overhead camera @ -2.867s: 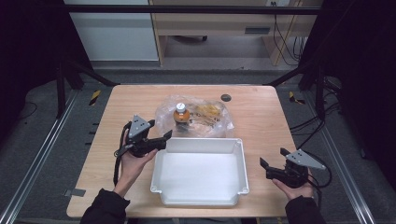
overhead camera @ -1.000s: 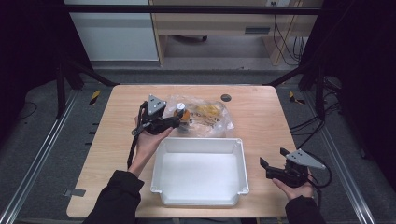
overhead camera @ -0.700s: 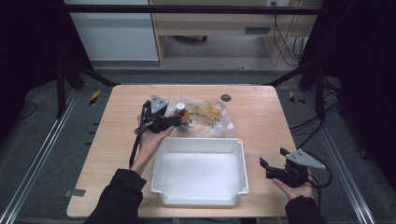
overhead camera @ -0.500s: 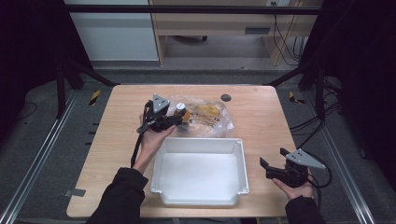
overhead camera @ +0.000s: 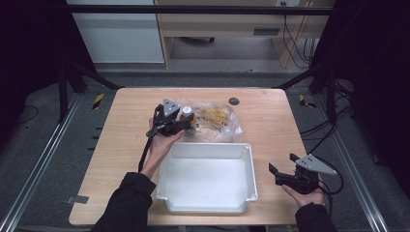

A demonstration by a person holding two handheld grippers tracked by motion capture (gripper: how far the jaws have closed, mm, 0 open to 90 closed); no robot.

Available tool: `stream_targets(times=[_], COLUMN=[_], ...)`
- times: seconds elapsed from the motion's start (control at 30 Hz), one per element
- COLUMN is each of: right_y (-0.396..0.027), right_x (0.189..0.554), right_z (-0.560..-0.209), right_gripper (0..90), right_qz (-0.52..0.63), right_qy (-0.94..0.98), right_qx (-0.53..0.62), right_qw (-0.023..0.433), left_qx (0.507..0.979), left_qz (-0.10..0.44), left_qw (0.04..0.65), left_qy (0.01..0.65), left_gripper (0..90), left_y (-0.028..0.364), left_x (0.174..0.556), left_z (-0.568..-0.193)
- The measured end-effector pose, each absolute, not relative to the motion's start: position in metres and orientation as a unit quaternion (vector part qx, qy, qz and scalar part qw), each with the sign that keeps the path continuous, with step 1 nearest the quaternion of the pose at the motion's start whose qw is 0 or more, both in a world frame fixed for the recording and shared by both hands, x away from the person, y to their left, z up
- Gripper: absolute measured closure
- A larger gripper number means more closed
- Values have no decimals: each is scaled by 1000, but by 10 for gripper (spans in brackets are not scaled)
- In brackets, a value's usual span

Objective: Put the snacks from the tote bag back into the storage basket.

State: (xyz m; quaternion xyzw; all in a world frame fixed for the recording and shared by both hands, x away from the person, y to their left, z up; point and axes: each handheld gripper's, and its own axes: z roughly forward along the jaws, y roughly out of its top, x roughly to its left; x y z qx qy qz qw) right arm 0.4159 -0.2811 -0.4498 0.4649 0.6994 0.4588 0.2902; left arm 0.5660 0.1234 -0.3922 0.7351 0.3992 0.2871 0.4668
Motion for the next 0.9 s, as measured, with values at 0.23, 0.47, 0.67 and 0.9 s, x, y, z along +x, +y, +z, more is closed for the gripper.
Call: stream_targets(times=[0.23, 0.47, 0.67, 0.9], right_y=[-281, -281, -281, -281], right_x=[416, 416, 416, 417], right_z=[-450, -450, -450, -451], right_gripper=[130, 129, 130, 130], right_qz=[457, 457, 457, 456], right_qy=[701, 701, 701, 702], right_qx=[464, 465, 465, 464], right_qw=[291, 289, 289, 290], left_qx=[733, 730, 726, 724], left_qz=[284, 281, 281, 283], left_qw=[467, 474, 477, 480], left_qy=[404, 405, 407, 407], left_gripper=[461, 509, 563, 584], left_y=[123, 123, 120, 118], left_x=[571, 575, 575, 576], left_z=[-396, -399, -401, -402])
